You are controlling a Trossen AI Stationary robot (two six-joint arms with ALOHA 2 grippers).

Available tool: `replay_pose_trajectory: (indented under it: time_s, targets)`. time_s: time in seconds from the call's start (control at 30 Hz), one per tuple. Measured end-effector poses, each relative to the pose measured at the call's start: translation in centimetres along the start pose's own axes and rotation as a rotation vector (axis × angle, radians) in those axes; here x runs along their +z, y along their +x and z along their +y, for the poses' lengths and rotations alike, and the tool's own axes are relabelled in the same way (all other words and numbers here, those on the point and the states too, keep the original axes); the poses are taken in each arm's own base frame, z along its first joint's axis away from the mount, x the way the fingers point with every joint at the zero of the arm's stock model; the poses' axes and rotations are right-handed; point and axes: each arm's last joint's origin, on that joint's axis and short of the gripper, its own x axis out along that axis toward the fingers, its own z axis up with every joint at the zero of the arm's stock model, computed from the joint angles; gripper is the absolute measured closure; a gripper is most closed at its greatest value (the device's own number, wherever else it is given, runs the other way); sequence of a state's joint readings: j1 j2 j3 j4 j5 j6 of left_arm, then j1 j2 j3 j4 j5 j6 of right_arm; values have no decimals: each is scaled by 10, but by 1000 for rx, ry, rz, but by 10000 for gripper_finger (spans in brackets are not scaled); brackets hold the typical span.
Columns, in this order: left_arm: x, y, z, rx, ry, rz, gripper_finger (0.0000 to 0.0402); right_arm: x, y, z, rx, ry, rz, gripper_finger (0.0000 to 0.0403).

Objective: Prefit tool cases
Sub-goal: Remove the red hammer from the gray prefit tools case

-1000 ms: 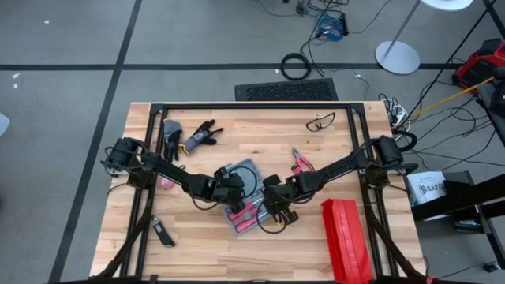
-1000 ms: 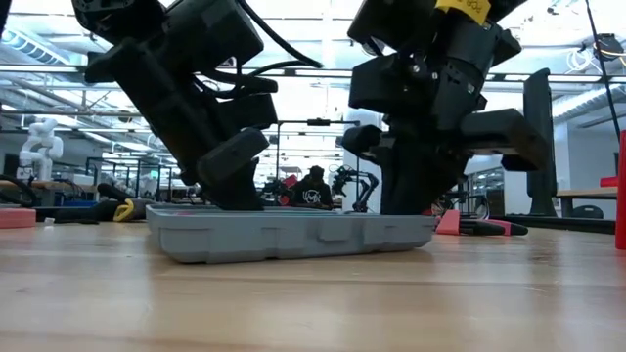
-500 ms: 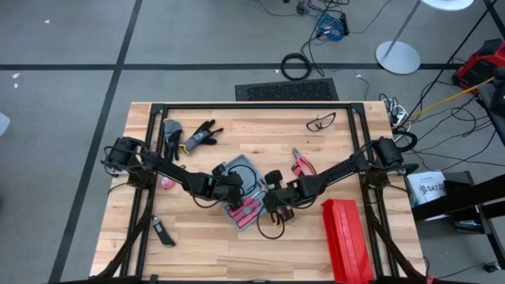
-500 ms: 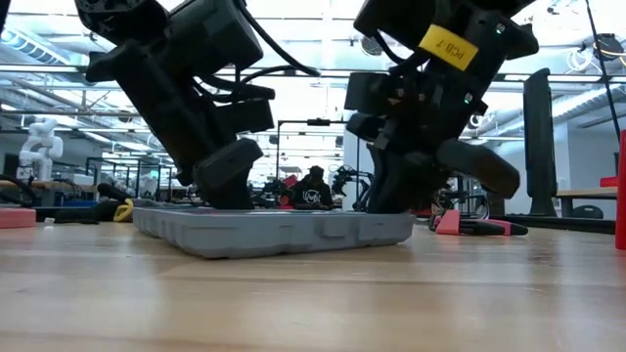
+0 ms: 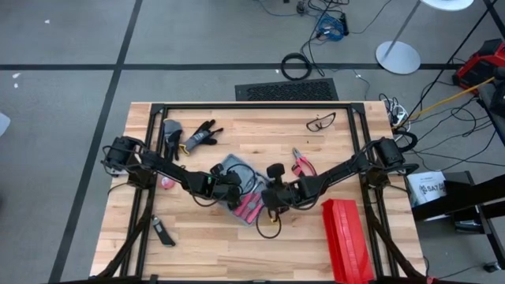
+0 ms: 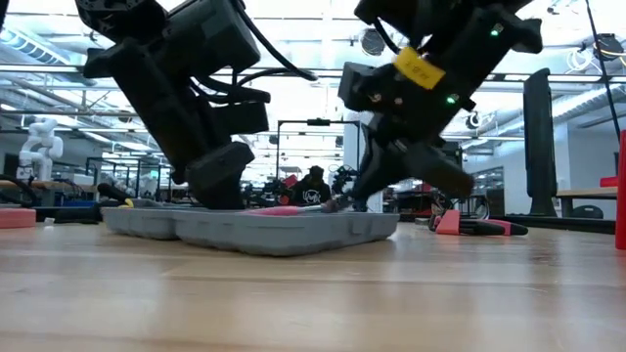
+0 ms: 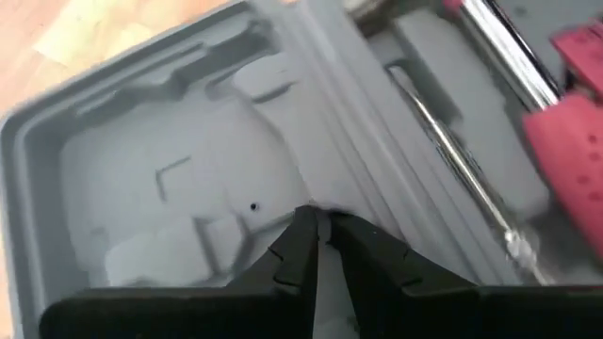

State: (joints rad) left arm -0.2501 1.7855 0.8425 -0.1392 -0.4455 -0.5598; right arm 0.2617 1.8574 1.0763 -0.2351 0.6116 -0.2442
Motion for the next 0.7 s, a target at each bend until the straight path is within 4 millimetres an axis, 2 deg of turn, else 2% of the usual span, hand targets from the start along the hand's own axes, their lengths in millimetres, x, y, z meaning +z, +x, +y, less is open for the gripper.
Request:
replay_pose_trajectory:
  time_s: [0.07,0.13,0.27,0.43,0.53,0.6,0.7]
  targets:
    - [0,0,-1,-13,-2,6,344,7,-2,-7,-95,47,-38,403]
    - [8,-1,-8,-103,-32,-31,344,21,-6,-17,-141,129,-132,403]
    - [10,-1,-12,-164,14,-52,343,24,-10,-25,-135,151,-187,403]
    - [13,-4,-9,-129,17,-70,343,18,-21,-36,-136,146,-150,403]
    - [15,-6,-9,-125,12,-83,343,17,-30,-38,-41,163,-163,403]
    - [17,-8,-9,-119,11,-93,343,14,-36,-42,49,225,-171,403]
    - [24,-14,-9,-126,24,-119,343,7,-33,-50,185,371,-133,403]
